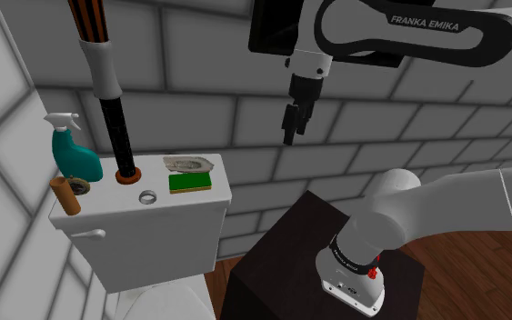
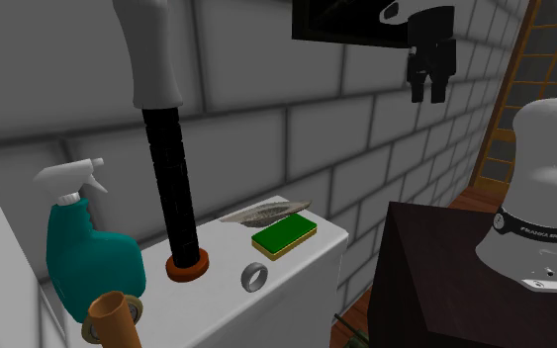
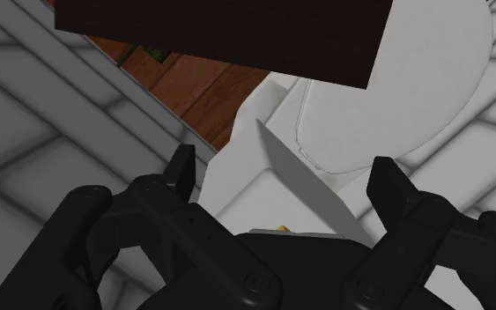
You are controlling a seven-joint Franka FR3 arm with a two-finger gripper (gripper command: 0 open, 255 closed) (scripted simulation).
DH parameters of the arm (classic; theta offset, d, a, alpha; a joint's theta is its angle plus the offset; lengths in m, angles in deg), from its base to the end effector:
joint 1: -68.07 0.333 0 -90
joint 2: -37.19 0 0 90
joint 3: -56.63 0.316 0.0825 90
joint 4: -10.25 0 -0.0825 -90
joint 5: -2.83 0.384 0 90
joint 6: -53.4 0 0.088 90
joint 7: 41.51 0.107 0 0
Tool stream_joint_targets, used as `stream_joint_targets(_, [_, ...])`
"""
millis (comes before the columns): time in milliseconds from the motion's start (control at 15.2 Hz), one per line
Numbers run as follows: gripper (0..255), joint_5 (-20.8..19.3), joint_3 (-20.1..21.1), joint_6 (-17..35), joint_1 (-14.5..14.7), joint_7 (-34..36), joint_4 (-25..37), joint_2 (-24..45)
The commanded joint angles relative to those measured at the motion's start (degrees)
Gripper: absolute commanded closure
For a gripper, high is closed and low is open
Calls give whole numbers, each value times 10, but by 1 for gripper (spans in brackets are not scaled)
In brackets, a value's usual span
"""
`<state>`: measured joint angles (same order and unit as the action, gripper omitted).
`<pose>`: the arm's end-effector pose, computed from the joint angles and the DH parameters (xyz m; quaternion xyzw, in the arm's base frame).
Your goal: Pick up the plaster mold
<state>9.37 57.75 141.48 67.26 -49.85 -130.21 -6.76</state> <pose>0.3024 0.0153 0.5379 -0.9936 -0.0696 0.0696 0.0554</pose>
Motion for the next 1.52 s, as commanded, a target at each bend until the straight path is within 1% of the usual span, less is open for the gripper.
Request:
stream_joint_targets(0, [0,0,0,0,0,0,0,0])
stream_joint_targets(264, [0,-32,42,123,23,-28,-45,20])
stream_joint_targets(528, [0,-73,86,253,37,-42,-82,56])
stream_joint_targets(726, [0,-115,121,353,39,-42,-103,94])
stream_joint_targets(924, [0,-174,162,452,26,-25,-115,142])
stream_joint_targets(1056, [0,-229,195,516,6,-1,-118,178])
stream_joint_targets(1188, [0,-303,236,574,-27,38,-114,217])
stream_joint_targets(1320, [0,-403,287,622,-76,98,-102,258])
stream_joint_targets(1452, [0,-534,348,652,-137,184,-80,304])
